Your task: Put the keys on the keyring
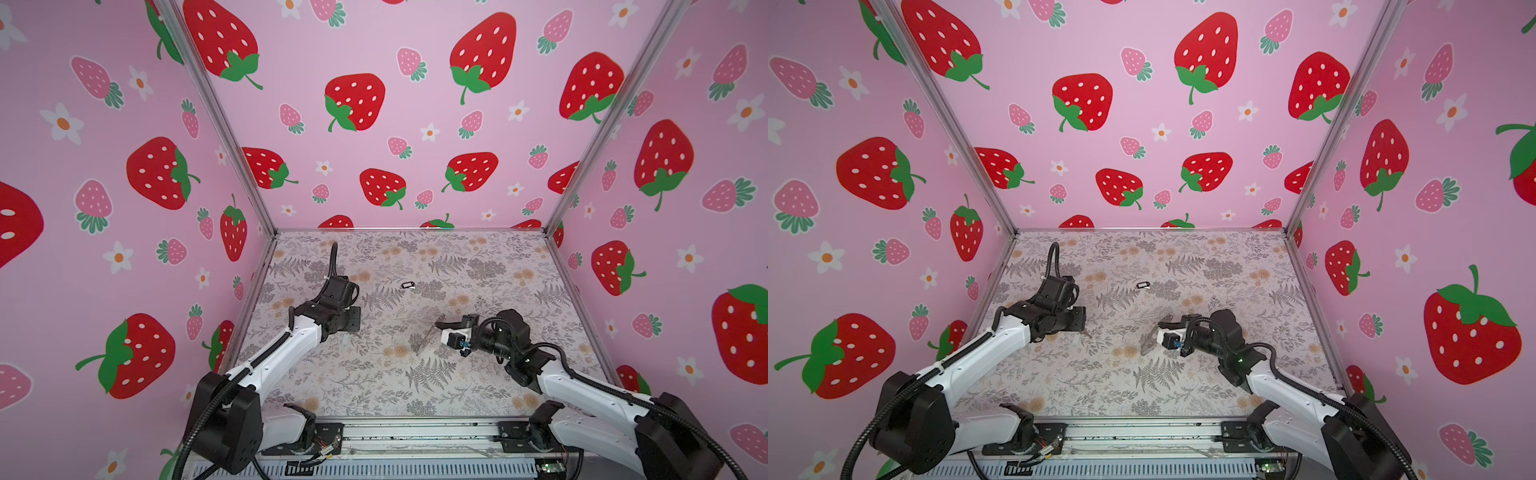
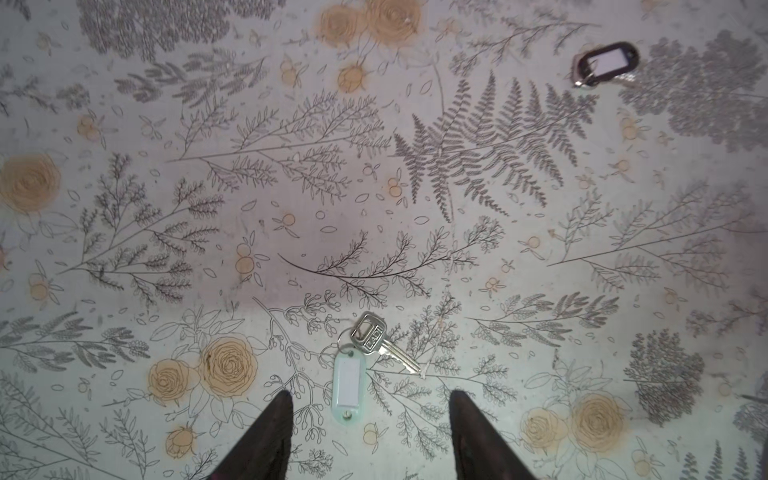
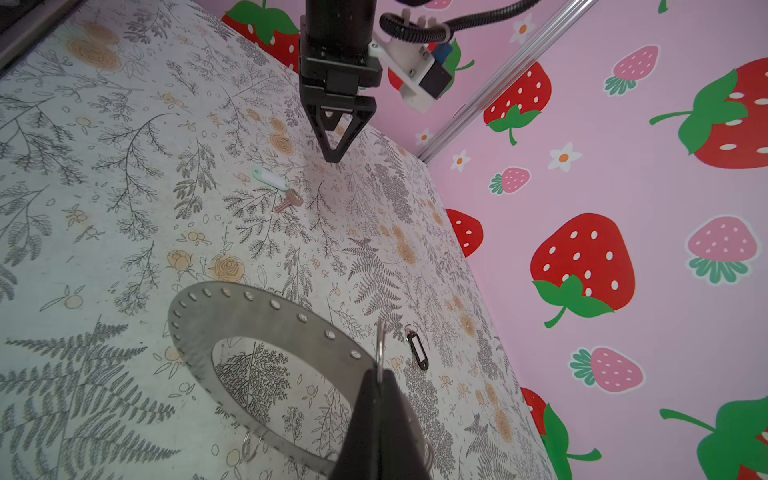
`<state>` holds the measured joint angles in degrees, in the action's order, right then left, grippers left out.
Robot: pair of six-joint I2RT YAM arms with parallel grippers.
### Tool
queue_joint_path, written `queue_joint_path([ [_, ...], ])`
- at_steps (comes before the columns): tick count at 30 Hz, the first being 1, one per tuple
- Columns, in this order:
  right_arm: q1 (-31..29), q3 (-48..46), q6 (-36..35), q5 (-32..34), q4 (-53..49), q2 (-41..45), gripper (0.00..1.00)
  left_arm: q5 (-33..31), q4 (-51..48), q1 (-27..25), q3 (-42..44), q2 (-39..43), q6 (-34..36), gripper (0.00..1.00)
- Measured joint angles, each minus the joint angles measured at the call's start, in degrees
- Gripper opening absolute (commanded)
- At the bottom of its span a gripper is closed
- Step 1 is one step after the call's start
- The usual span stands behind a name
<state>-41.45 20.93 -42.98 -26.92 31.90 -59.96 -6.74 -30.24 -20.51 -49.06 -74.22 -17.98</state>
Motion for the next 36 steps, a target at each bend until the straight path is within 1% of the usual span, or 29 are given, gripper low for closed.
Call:
queue_joint_path([
  [4, 0.0, -1.2, 0.0, -0.6, 0.7, 1.8, 0.00, 3.3, 0.0, 2.7, 0.1, -5.0, -2.6, 0.71],
  [7, 0.0, -1.7, 0.1, -0.7, 0.6, 2.9, 0.00, 5.4, 0.5, 2.9, 0.8, -7.8, -4.7, 0.76],
  [14, 0.0, -1.7, 0.3, -1.6, 0.7, 3.3, 0.00, 7.0, 3.1, 2.5, 5.7, -8.9, -10.3, 0.80],
  [19, -0.1, -1.7, 0.3, -2.5, 0.7, 2.7, 0.00, 6.7, 6.3, 1.0, 5.7, -11.8, -11.8, 0.81],
  [26, -0.2, -1.7, 0.8, -2.8, 0.6, 2.6, 0.00, 6.6, 10.6, -3.5, 4.6, -13.7, -12.7, 0.79],
  [29, -0.2, -1.7, 0.8, -2.8, 0.6, 2.3, 0.00, 7.9, 10.9, -5.4, 4.0, -14.3, -14.2, 0.78],
  [33, -0.2, -1.7, 0.7, -2.8, 0.6, 1.3, 0.00, 8.9, 10.5, -6.4, 4.0, -13.9, -15.6, 0.77],
  [36, -0.2, -1.7, 0.7, -2.8, 0.5, 0.7, 0.00, 7.3, 8.4, -6.5, 4.0, -12.4, -15.2, 0.73],
])
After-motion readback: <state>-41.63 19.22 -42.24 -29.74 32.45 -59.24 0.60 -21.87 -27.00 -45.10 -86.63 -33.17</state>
